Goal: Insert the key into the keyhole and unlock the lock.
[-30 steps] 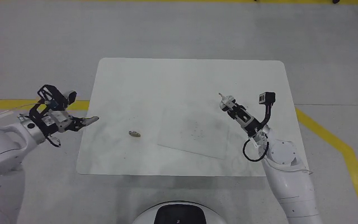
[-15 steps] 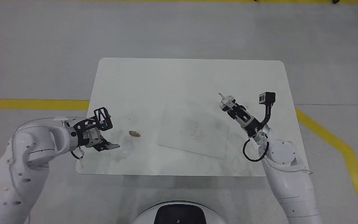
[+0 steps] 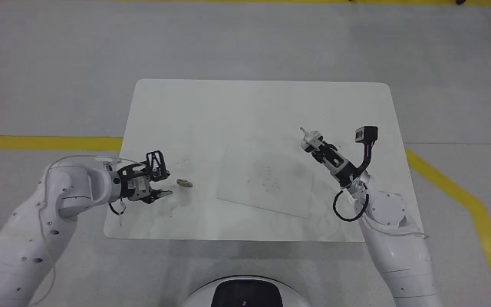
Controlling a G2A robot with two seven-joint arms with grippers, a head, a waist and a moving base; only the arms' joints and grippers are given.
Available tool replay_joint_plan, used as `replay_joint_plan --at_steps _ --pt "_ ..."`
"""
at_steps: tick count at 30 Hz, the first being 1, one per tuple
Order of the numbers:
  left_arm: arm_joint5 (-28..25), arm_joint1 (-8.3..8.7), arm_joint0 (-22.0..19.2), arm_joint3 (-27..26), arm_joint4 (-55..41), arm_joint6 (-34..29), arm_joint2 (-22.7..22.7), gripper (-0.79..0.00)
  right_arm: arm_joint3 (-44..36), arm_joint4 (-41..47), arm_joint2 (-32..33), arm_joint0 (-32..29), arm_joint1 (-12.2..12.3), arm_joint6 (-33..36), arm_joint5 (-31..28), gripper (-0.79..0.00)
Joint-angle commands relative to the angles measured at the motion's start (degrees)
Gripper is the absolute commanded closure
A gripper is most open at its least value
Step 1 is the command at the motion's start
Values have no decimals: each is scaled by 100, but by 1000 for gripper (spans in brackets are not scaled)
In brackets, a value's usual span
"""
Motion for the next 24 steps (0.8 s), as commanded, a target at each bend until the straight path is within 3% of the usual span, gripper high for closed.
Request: replay_joint_plan --at_steps 1,21,22,24 --pt "0 7 -114 91 97 71 161 -354 0 0 0 0 0 0 0 0" --pt "240 -295 -1238 1061 599 553 1522 -246 0 0 0 0 0 0 0 0" --pt "235 -310 -1285 1103 590 559 1564 -231 0 0 0 0 0 0 0 0" --pt "197 -336 -1367 1180 568 562 1644 -117 0 0 0 0 0 0 0 0"
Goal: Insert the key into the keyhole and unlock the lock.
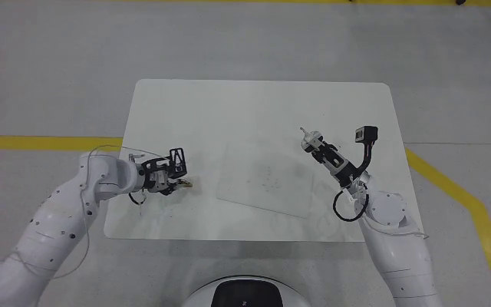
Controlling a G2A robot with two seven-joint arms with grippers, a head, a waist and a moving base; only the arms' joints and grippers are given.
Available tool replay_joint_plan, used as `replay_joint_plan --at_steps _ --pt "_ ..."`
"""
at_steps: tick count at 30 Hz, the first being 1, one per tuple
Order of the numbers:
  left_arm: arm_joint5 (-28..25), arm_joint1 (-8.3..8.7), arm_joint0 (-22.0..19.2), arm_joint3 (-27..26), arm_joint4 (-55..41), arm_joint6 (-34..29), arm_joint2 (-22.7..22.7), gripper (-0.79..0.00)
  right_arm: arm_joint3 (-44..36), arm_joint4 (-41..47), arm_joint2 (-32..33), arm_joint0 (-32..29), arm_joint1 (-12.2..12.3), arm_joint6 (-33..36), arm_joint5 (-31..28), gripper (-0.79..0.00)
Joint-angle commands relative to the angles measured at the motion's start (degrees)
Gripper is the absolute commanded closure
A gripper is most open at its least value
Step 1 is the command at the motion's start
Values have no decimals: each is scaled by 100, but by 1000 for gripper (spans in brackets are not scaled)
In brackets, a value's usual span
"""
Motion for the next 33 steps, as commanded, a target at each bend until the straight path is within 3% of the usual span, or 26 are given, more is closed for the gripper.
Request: replay_joint_plan --at_steps 1,2,12,17,21,26,33 --pt "-40 -22 -72 69 -25 -6 72 -43 0 0 0 0 0 0 0 0" --pt "-75 -32 -108 98 -30 -20 111 0 0 0 0 0 0 0 0 0" --pt "58 -75 -337 272 -186 54 129 0 0 0 0 0 0 0 0 0" --pt "262 -68 -308 288 -994 374 -127 0 0 0 0 0 0 0 0 0" --pt "738 -67 -270 367 -2310 298 -367 0 0 0 0 0 0 0 0 0" --pt "1772 -80 -272 371 -3518 -179 -539 0 0 0 0 0 0 0 0 0" --pt "1828 -82 -276 353 -3573 -219 -541 0 0 0 0 0 0 0 0 0"
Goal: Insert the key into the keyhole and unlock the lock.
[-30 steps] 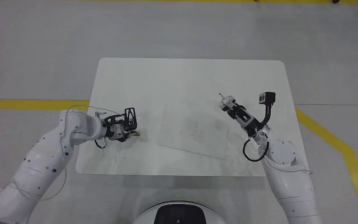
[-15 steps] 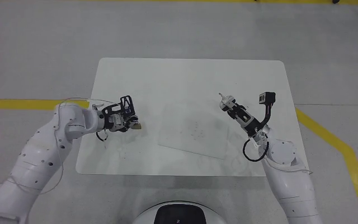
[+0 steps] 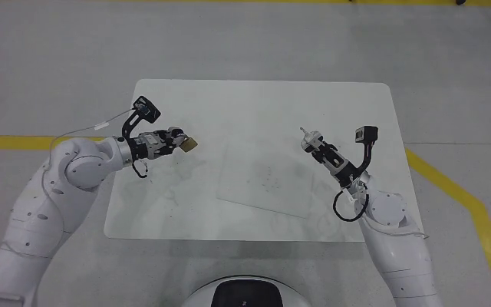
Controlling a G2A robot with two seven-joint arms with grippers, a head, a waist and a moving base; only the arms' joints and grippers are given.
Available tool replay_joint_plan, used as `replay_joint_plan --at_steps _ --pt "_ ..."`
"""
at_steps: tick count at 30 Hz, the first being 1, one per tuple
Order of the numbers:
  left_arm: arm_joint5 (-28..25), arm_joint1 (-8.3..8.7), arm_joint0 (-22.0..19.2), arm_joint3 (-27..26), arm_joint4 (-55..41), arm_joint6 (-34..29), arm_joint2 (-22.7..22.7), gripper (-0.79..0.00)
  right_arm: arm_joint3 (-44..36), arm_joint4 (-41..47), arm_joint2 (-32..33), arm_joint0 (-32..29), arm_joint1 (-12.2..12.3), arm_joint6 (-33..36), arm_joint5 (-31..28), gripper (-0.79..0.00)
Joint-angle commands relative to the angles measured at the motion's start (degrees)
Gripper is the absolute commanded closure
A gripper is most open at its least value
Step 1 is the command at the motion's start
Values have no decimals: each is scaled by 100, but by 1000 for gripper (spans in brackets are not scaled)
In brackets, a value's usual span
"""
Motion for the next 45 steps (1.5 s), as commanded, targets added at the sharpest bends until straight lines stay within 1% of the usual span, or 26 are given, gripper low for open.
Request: replay_joint_plan --at_steps 1,8,10,12,15,17,20,45 --pt "2 0 0 0 -1 0 0 0 0 0 0 0 0 0 0 0" --pt "2 0 0 0 -1 0 0 0 0 0 0 0 0 0 0 0" --pt "17 -17 90 16 -270 113 9 0 0 0 0 0 0 0 0 0" --pt "-37 -36 57 86 -627 67 15 0 0 0 0 0 0 0 0 0" --pt "-87 -97 -152 321 -1254 -177 136 0 0 0 0 0 0 0 0 0" --pt "2 -161 -368 661 -1646 -373 278 0 0 0 0 0 0 0 0 0" --pt "117 -310 -706 1144 -2245 -686 625 0 0 0 0 0 0 0 0 0" --pt "117 -310 -706 1144 -2245 -686 625 0 0 0 0 0 0 0 0 0"
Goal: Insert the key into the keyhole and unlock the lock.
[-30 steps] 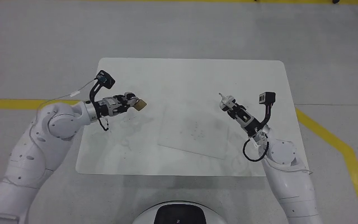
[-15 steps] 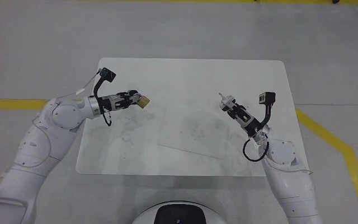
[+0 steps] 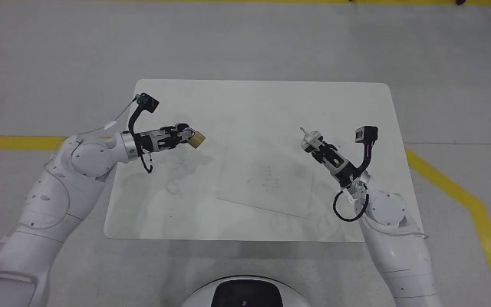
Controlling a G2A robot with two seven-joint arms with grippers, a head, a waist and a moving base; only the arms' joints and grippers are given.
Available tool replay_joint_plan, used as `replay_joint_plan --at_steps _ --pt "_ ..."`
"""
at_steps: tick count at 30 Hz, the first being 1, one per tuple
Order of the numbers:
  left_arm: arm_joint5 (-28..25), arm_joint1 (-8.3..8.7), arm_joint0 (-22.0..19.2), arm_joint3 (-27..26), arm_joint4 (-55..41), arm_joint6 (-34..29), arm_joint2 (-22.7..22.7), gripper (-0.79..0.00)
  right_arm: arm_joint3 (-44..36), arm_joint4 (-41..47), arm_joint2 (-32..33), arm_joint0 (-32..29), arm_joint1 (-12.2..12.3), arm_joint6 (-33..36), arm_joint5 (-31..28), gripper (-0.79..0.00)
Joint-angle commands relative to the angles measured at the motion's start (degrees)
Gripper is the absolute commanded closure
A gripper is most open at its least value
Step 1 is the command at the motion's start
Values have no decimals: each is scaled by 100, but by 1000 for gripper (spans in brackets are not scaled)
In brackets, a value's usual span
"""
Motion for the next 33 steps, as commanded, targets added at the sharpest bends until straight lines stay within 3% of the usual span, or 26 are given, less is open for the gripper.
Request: replay_joint_plan --at_steps 1,18,22,27,33 --pt "0 0 0 0 0 0 0 0 0 0 0 0 0 0 0 0" --pt "-176 -10 90 -22 -246 61 -5 0 0 0 0 0 0 0 0 0" --pt "-66 -42 -84 247 -738 -459 40 0 0 0 0 0 0 0 0 0" --pt "-136 -230 -570 421 -1204 -660 349 0 0 0 0 0 0 0 0 0" --pt "86 -706 -1269 784 -2763 -1272 1147 0 0 0 0 0 0 0 0 0"
